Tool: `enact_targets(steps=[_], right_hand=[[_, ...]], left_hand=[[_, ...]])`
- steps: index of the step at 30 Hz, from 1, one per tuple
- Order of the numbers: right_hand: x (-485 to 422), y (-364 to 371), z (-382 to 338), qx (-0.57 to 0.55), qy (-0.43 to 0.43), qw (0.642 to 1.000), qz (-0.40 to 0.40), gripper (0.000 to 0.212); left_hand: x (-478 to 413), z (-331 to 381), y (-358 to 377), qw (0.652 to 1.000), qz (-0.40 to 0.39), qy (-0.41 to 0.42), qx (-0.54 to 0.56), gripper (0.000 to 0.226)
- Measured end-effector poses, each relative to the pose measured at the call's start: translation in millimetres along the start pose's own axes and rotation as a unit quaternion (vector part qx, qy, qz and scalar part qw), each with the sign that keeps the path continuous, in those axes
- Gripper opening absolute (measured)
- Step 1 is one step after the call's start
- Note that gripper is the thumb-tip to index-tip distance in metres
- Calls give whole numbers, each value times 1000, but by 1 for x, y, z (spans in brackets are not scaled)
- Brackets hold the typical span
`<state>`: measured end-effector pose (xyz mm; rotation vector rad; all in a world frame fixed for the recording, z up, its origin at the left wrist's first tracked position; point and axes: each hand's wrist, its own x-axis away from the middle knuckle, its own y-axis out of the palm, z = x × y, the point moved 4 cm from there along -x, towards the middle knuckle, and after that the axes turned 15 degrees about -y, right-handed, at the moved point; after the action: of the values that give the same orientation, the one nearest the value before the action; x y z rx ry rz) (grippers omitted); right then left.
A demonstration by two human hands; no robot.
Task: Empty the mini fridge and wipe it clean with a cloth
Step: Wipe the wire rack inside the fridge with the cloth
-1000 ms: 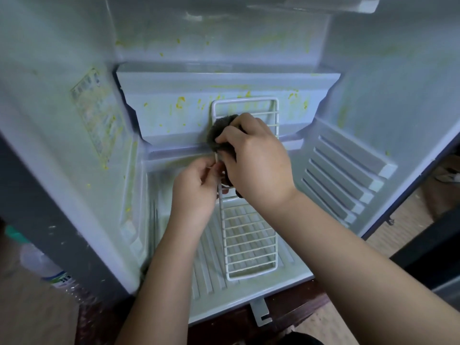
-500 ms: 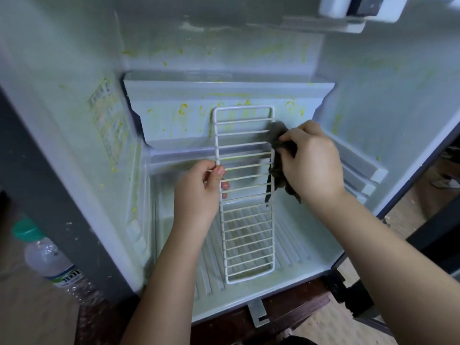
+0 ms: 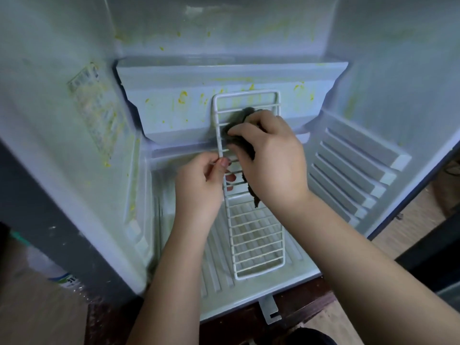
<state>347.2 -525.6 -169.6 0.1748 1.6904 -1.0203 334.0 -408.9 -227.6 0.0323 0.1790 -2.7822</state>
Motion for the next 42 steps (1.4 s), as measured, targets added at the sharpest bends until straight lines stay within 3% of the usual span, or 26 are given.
enact_targets(steps=[4, 12, 18, 23, 26, 30, 34, 42], right_hand=[[-1, 1, -4, 24, -37, 999, 5, 13], [-6, -3, 17, 64, -27, 998, -6, 9], [10, -19, 47, 37, 60, 998, 5, 12], [43, -34, 38, -62, 208, 968, 128, 14], [56, -19, 26, -97, 249, 953, 141, 19], [40, -6, 9, -118, 197, 966, 119, 27], [31, 7, -12, -115, 141, 980, 74, 20], [27, 16, -11, -102, 157, 979, 80, 14]], left_hand=[[1, 1, 1, 999, 15, 17, -25, 26], [1, -5, 4, 1000, 28, -14, -1, 27], [2, -3, 4, 999, 17, -27, 21, 24], [2, -3, 4, 999, 16, -27, 40, 23], [3, -3, 4, 998, 13, -30, 52, 19], [2, -5, 3, 999, 8, -19, 46, 17], [1, -7, 2, 999, 2, -12, 32, 23], [5, -5, -3, 997, -37, -59, -20, 30]])
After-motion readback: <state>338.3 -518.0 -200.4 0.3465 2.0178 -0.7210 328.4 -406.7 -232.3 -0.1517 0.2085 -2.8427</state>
